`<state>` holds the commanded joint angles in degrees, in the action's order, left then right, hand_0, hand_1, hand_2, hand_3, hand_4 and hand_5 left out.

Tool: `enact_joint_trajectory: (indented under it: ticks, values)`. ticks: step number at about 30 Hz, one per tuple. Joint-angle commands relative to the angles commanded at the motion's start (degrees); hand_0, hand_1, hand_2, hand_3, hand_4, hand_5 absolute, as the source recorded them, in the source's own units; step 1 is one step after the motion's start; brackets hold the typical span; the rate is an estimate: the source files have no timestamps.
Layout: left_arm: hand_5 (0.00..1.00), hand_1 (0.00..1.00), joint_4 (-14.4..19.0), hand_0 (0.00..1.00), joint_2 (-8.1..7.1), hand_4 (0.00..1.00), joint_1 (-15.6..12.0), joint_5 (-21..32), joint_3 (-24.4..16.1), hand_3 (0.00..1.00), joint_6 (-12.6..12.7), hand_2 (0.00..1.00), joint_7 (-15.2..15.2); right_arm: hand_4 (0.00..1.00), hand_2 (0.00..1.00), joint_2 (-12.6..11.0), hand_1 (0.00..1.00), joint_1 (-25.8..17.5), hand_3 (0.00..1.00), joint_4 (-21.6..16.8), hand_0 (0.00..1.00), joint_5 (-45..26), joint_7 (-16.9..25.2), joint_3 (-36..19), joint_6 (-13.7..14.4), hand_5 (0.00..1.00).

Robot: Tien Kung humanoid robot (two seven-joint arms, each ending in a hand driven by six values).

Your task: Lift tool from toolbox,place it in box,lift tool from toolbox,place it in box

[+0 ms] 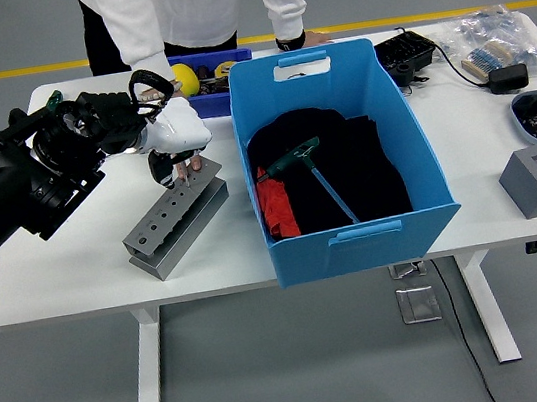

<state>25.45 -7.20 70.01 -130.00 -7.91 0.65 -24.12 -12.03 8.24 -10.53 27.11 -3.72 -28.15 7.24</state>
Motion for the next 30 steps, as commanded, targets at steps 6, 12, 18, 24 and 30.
enact_joint_trajectory:
  ticks: [6, 12, 18, 24, 30]
  values:
    - [0.261, 0.095, -0.1, 0.227, -0.15, 0.849, -0.3, 0.0, -0.1, 0.106, 1.5, 0.11, -0.2, 0.917, 0.729, 0.0, 0.644, -0.1, 0.623, 0.0, 0.653, 0.2, -0.1, -0.2, 0.0, 0.687]
    - [0.356, 0.034, -0.2, 0.184, -0.36, 0.801, -0.4, 0.0, 0.1, 0.078, 3.2, 0.07, -0.6, 0.917, 0.73, 0.1, 0.645, -0.3, 0.623, 0.0, 0.652, 0.9, -0.3, -0.7, 0.0, 0.686]
    - [0.371, 0.002, -0.3, 0.154, -0.57, 0.785, -0.6, 0.0, 0.1, 0.067, 5.2, 0.046, -1.5, 0.917, 0.729, 0.2, 0.644, -0.5, 0.623, 0.0, 0.652, 1.1, -0.4, -1.0, 0.1, 0.686]
    - [0.41, 0.002, -0.2, 0.122, -0.74, 0.801, -0.5, 0.0, 0.3, 0.057, 6.2, 0.02, -2.2, 0.917, 0.73, 0.2, 0.644, -0.6, 0.623, 0.0, 0.651, 1.2, -0.5, -1.1, 0.1, 0.686]
    - [0.377, 0.002, 0.1, 0.11, -1.21, 0.775, -0.1, 2.0, 1.0, 0.052, 6.1, 0.009, -2.2, 0.917, 0.73, 0.2, 0.644, -0.7, 0.623, 0.1, 0.651, 0.9, -0.4, -1.0, 0.0, 0.687]
